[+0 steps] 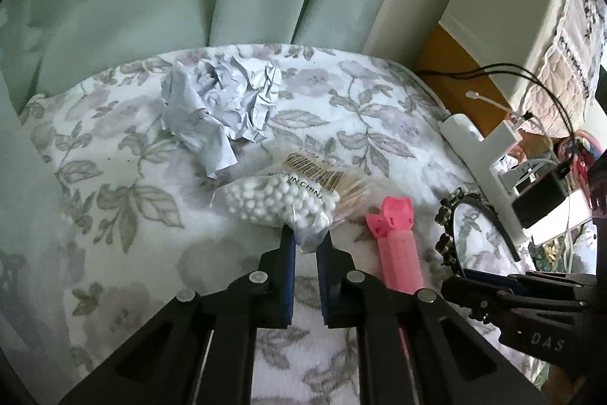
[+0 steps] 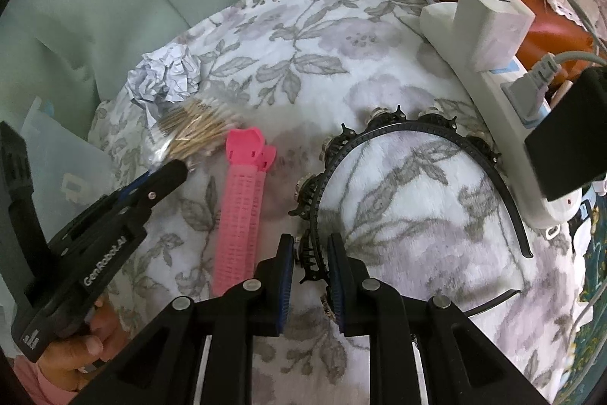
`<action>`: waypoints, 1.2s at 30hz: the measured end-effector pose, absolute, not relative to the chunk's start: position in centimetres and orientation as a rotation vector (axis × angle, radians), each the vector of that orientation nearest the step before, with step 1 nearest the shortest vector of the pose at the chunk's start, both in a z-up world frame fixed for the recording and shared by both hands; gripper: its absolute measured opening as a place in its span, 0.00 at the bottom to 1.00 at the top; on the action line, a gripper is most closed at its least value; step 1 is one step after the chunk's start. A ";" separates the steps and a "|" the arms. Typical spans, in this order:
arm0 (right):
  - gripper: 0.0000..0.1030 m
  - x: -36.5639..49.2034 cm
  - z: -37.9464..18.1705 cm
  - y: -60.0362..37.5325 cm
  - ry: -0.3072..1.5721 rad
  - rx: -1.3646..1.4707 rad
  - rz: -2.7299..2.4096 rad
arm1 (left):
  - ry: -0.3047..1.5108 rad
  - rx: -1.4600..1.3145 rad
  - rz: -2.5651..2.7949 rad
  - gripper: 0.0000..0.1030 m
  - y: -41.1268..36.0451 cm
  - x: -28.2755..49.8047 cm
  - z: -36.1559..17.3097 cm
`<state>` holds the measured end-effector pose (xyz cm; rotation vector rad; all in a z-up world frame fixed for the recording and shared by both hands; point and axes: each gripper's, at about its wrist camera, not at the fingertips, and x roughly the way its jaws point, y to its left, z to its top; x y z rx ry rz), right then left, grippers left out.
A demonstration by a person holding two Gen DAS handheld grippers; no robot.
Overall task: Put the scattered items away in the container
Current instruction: 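Grasp the cotton swab bag with the left tool while the right tool holds the headband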
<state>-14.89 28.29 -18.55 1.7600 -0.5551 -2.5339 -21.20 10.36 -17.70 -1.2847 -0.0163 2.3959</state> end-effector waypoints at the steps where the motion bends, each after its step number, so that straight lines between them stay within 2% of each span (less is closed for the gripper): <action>1: 0.19 -14.8 -18.3 28.3 -0.563 1.751 -2.538 | -0.021 -1.278 2.398 0.09 10.2 -21.0 -17.4; 12: 0.18 -14.5 -17.2 27.8 -0.605 1.694 -2.560 | -0.023 -1.233 2.420 0.08 8.9 -18.8 -15.3; 23: 0.18 -13.5 -17.6 27.8 -0.616 1.707 -2.539 | 0.048 -1.328 2.409 0.09 8.5 -17.3 -16.9; 25: 0.18 -13.5 -17.7 27.8 -0.620 1.707 -2.538 | 0.052 -1.344 2.402 0.17 8.5 -17.1 -17.0; 27: 0.18 -13.5 -17.8 27.8 -0.621 1.708 -2.535 | 0.071 -1.349 2.404 0.35 8.4 -16.8 -17.1; 36: 0.18 -13.5 -18.4 27.8 -0.632 1.714 -2.521 | 0.188 -1.252 2.459 0.60 8.5 -15.9 -16.1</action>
